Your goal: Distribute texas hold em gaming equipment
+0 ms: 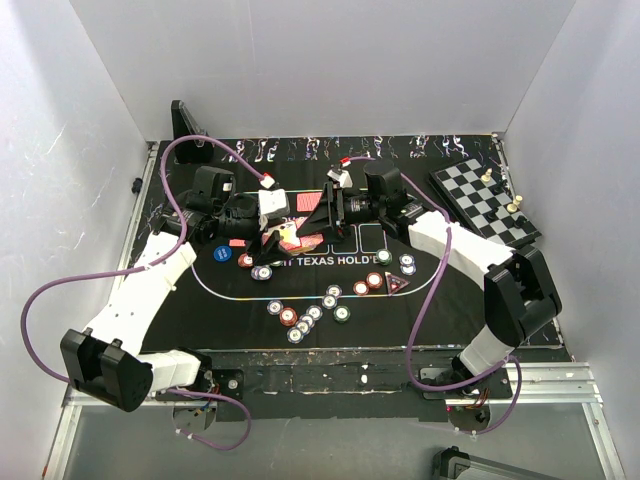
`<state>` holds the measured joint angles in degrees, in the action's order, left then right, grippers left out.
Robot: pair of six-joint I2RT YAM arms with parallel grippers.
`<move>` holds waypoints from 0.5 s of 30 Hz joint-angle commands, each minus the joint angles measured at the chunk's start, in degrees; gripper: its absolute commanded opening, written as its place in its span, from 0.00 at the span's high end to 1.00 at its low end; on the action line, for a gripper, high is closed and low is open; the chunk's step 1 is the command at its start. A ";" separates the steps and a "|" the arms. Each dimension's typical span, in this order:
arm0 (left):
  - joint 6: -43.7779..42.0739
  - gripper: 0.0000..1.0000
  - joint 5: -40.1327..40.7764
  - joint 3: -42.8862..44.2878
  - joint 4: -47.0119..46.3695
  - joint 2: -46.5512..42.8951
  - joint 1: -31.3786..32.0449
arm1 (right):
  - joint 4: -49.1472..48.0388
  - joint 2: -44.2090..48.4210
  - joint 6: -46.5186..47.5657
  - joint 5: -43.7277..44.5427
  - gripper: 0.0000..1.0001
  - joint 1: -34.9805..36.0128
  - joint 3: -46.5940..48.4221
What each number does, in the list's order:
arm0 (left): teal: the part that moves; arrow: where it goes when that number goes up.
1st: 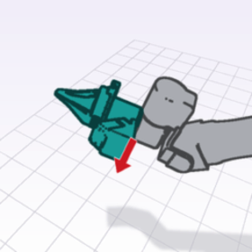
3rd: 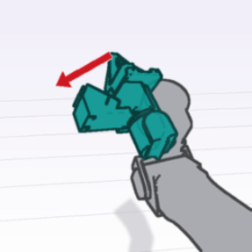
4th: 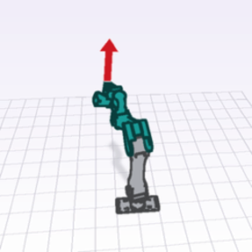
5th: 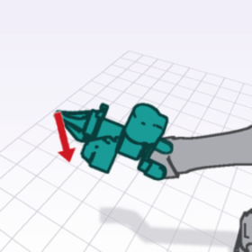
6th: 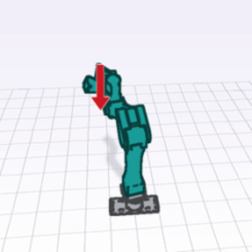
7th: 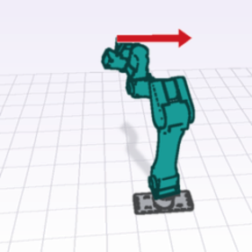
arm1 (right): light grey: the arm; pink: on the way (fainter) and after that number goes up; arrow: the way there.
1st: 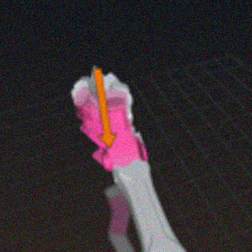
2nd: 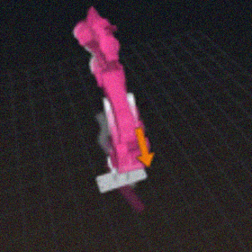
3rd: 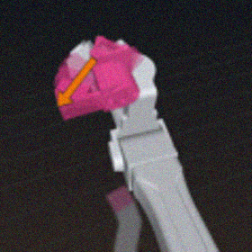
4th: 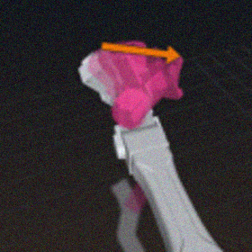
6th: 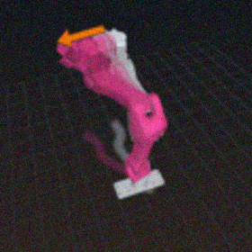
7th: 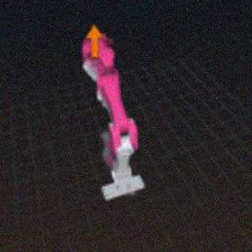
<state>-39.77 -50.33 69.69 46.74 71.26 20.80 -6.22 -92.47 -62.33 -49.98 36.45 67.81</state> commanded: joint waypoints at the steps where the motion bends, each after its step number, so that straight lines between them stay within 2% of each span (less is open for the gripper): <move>1: -0.22 0.98 -1.62 -0.43 -0.07 -2.36 0.21 | -0.37 2.46 1.33 -1.44 0.45 -0.50 0.48; 5: -0.57 1.00 -1.53 -0.70 0.37 -2.53 0.21 | -0.46 3.25 1.07 -1.70 0.59 -1.64 -0.05; 15: 0.57 1.00 -2.15 -0.87 -0.95 -2.45 0.21 | -0.64 5.54 1.24 -2.05 0.65 -3.57 -2.77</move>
<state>-39.79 -50.22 68.82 47.77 71.24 20.82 -5.96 -89.56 -62.00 -50.81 33.08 66.11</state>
